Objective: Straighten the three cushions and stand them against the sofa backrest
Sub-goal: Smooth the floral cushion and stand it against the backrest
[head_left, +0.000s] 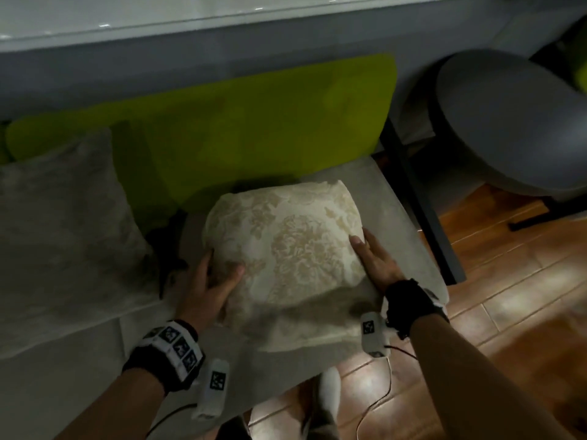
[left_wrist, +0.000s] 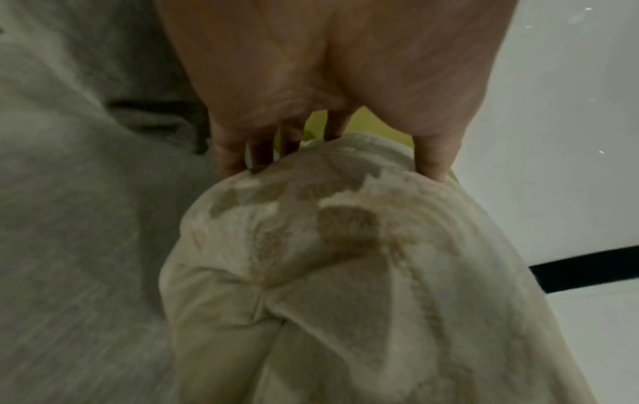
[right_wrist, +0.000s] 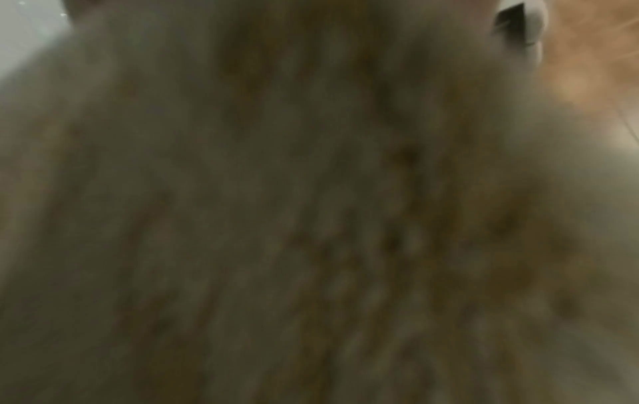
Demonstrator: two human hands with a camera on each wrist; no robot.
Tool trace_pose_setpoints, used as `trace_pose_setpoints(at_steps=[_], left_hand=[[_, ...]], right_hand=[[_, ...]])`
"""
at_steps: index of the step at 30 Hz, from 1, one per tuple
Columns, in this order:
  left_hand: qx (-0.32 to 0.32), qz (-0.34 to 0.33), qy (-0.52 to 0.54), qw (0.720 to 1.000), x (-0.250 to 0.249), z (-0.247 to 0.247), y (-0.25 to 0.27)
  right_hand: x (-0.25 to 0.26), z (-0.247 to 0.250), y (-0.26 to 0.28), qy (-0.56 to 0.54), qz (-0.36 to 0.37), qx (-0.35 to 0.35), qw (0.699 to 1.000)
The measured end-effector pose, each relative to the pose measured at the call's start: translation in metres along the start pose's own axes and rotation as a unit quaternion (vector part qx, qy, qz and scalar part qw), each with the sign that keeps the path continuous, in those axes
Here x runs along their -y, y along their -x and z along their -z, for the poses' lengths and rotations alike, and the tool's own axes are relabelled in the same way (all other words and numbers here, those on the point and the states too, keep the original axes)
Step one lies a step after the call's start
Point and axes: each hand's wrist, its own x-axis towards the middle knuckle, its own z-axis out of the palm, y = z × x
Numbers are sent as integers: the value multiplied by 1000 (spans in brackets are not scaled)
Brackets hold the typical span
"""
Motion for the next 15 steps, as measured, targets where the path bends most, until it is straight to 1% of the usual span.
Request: trace_pose_setpoints(at_steps=[3,5,8,11,13,15], left_hand=[[-10,-14,63,998,7,-26,9],[-33,-28,78,996,11,-41,11],[-55,-40,74,995,16,-55,6],[-72,-29,62,995,22,-61,5],[-82,-26,63,994,19,-65,7],[-101,-19,70,992,24,-67,11]], right_hand=[[5,18,-25,10,36,1,999],[1,25,-44,10,50,13,999],[-17,27,-66,-16,64,46,997],[-34,28,-74,-36,74,69,994],[-40,34,-77,-23,73,89,993],[-46,43,-78,18,78,116,990]])
